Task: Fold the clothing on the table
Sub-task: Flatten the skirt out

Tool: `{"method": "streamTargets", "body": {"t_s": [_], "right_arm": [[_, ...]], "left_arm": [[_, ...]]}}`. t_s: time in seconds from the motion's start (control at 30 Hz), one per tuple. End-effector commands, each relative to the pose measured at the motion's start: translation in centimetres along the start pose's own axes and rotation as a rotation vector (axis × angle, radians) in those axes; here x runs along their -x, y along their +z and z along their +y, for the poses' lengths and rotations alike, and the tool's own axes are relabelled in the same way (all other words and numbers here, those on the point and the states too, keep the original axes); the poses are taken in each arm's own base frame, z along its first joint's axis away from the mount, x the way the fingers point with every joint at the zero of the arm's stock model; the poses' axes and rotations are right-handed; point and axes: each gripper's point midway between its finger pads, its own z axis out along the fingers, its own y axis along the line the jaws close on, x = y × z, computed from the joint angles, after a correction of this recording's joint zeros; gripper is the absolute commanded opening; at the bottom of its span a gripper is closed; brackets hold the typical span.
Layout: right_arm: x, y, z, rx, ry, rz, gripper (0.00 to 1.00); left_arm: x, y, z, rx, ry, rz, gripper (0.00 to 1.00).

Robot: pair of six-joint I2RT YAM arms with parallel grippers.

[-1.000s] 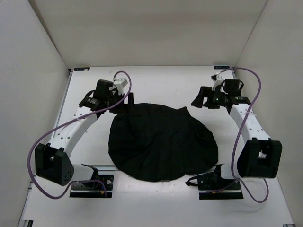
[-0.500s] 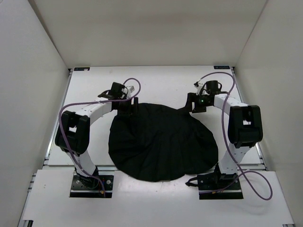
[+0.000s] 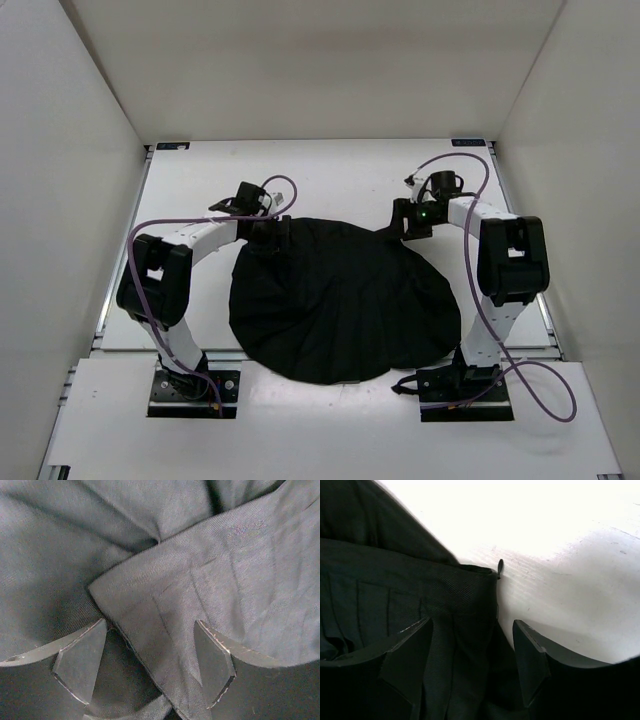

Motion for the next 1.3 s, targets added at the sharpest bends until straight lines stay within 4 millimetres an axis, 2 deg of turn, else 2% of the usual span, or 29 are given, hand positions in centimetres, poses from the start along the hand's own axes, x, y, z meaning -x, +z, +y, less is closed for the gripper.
{"method": "streamTargets", "body": {"t_s": [0.0, 0.03, 0.1, 0.13, 0.2, 0.27, 0.33, 0.47, 0.57, 0.63, 0.73, 0.83, 0.87, 0.93, 1.0, 1.07, 1.13, 1.23, 1.27], "right_arm": [[1.8, 0.5, -0.3, 0.004, -0.052, -0.035, 0.62], [2.0, 0.5, 0.0, 0.014, -0.058, -0.038, 0.6], [2.3, 0.7, -0.1, 0.026, -0.05, -0.04, 0.49], [2.1, 0.9, 0.1, 0.035, -0.039, -0.032, 0.39], [2.4, 1.1, 0.4, 0.045, -0.05, -0.036, 0.14], [2.4, 1.2, 0.7, 0.045, -0.053, -0.029, 0.0], [3.1, 0.8, 1.3, 0.048, -0.069, -0.047, 0.0], [2.9, -0.1, 3.0, 0.091, -0.087, -0.08, 0.0], [3.8, -1.8, 5.7, 0.177, -0.107, -0.17, 0.0], [3.0, -2.1, 6.2, 0.184, -0.098, -0.179, 0.0], [2.7, -2.3, 6.7, 0.186, -0.112, -0.188, 0.0], [3.5, -3.1, 6.9, 0.181, -0.118, -0.2, 0.0], [3.7, -3.4, 6.8, 0.18, -0.118, -0.205, 0.0], [4.0, -3.9, 6.9, 0.184, -0.114, -0.216, 0.0], [5.1, -5.0, 7.2, 0.182, -0.124, -0.252, 0.0], [6.7, -6.1, 7.6, 0.19, -0.139, -0.293, 0.01], [8.4, -7.7, 7.7, 0.18, -0.154, -0.327, 0.0], [12.5, -12.0, 9.6, 0.17, -0.228, -0.436, 0.0], [14.0, -14.0, 10.8, 0.168, -0.259, -0.492, 0.0]], "left_arm": [[-0.7, -0.9, -0.3, -0.001, -0.005, 0.009, 0.81], [-0.7, -1.1, -0.3, -0.002, 0.002, 0.003, 0.81], [-0.7, -1.5, -0.2, -0.002, 0.005, -0.006, 0.82], [-0.6, -1.8, -0.1, -0.001, -0.003, -0.013, 0.82], [-0.5, -2.1, 0.1, -0.001, -0.012, -0.021, 0.82], [-0.5, -2.0, 0.2, 0.002, -0.016, -0.023, 0.83], [-0.9, -1.8, 0.6, 0.01, -0.033, -0.015, 0.83], [-1.2, -1.2, 0.8, -0.001, -0.055, -0.021, 0.84], [-1.2, -0.4, 0.0, -0.047, -0.072, -0.03, 0.82], [-1.3, 0.1, 0.3, -0.047, -0.089, -0.023, 0.8], [-1.3, 0.6, -0.1, -0.066, -0.094, -0.029, 0.68], [-0.9, 0.6, -0.3, -0.082, -0.117, -0.054, 0.38], [-0.2, 0.5, -0.4, -0.092, -0.111, -0.075, 0.34], [0.5, 0.1, -0.4, -0.08, -0.1, -0.105, 0.11], [2.3, -0.8, -1.3, -0.101, -0.067, -0.168, 0.0], [4.8, -2.0, -1.6, -0.107, -0.047, -0.251, 0.0], [8.2, -4.1, -2.0, -0.119, -0.026, -0.351, 0.0], [12.6, -7.8, -2.8, -0.158, 0.002, -0.47, 0.0], [14.8, -10.1, -3.9, -0.176, 0.037, -0.544, 0.0]]}}
